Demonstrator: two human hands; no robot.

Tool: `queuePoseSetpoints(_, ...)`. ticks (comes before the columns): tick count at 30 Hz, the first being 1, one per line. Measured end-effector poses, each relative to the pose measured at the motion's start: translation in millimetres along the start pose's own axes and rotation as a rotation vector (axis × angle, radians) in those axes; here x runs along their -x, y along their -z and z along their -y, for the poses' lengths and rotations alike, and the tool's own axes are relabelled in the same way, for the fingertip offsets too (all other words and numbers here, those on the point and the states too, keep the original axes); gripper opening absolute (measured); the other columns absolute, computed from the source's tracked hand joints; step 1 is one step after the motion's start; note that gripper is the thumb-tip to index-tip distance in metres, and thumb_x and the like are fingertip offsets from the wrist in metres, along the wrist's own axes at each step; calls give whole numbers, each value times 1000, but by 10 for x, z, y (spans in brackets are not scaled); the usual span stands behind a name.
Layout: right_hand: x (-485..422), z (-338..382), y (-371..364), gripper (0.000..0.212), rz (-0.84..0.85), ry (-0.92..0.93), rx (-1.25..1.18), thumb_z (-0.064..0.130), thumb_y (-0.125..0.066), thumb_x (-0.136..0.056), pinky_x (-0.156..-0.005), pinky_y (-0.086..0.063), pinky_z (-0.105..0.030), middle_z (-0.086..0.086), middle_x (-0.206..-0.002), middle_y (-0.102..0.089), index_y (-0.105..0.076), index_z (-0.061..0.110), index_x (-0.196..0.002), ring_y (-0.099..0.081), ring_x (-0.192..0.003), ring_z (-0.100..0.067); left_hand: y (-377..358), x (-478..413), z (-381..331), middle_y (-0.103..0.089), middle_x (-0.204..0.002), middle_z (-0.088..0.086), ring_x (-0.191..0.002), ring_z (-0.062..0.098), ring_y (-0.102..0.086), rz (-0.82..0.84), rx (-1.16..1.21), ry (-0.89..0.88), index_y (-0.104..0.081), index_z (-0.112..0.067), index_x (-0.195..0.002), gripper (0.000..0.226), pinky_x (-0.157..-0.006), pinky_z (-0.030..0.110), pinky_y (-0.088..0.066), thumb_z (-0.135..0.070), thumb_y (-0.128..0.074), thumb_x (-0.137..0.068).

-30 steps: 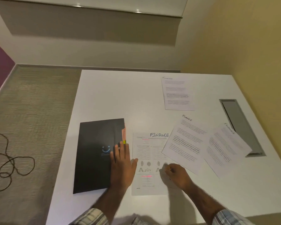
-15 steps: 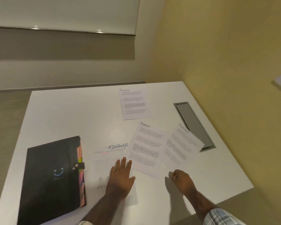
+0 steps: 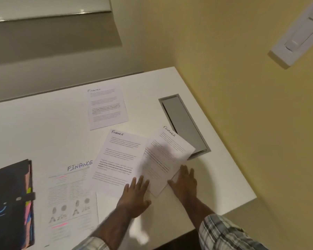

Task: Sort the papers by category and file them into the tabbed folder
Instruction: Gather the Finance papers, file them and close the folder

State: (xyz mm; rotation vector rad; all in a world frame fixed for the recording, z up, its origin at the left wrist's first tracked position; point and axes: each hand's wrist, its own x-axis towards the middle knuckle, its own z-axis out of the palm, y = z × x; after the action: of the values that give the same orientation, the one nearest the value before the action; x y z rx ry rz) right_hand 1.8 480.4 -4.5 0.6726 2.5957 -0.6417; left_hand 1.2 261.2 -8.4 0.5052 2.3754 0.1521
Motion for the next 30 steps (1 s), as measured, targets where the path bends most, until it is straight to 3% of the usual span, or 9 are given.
queuePoseSetpoints(2, -38, -13, -29, 98, 59, 52, 52, 51, -67, -89, -124, -18, -54, -8, -170, -10, -10, 13, -160, 0, -156, -37, -10, -15, -67, 25, -167, 2, -156, 31, 15, 9, -4, -6, 4, -28, -162, 83, -127, 48, -5, -56, -42, -99)
queuePoseSetpoints(5, -61, -74, -36, 97, 98, 121, 145, 52, -61, -93, -124, -8, -57, -8, -171, 5, -1, 17, -162, 10, -156, -37, 53, -47, -126, 12, -170, 4, -158, 27, 4, -28, 27, -60, -6, -25, -163, 76, -126, 42, -11, -59, -34, -101)
queuePoseSetpoints(8, -114, -122, -10, 97, 117, 183, 207, 56, -57, -95, -123, -4, -59, -8, -170, 14, 4, 21, -162, 15, -155, -38, 132, -146, -21, -10, -170, 9, -157, 30, -14, -229, 26, 31, -23, -19, -161, 71, -125, 43, -19, -57, -32, -102)
queuePoseSetpoints(11, -164, -113, 2, 93, 142, 267, 285, 54, -56, -96, -122, -4, -61, -7, -170, 12, 2, 25, -162, 14, -155, -38, 238, -208, 309, -29, -162, 24, -149, 41, -30, -368, 52, 357, -35, -9, -155, 76, -119, 51, -32, -56, -43, -96)
queuePoseSetpoints(15, -240, -67, 89, 88, 146, 306, 344, 49, -58, -97, -122, -5, -62, -6, -171, 7, -3, 26, -162, 12, -155, -37, 398, -252, 728, -29, -160, 25, -147, 39, -30, -393, 167, 642, -27, -9, -155, 92, -118, 50, -30, -62, -61, -87)
queuePoseSetpoints(20, -331, -62, 162, 81, 155, 342, 397, 41, -62, -96, -123, -8, -61, -4, -171, -1, -13, 28, -160, 8, -156, -36, 497, -395, 903, -57, -128, 15, -122, 32, -53, -433, 256, 667, -33, -15, -144, 97, -104, 45, -40, -59, -79, -72)
queuePoseSetpoints(25, -378, -66, 206, 76, 189, 361, 413, 36, -61, -97, -122, -13, -60, -4, -171, -3, -17, 29, -159, 6, -157, -36, 522, -508, 968, -48, -140, 20, -135, 37, -41, -437, 314, 694, -26, -17, -149, 112, -112, 50, -32, -66, -81, -64)
queuePoseSetpoints(30, -394, -134, 234, 72, 209, 367, 402, 26, -57, -98, -122, -17, -59, -1, -171, -2, -18, 31, -159, 3, -157, -34, 643, -504, 1018, -57, -125, 17, -121, 35, -53, -453, 281, 695, -31, -16, -143, 104, -105, 47, -39, -60, -84, -65)
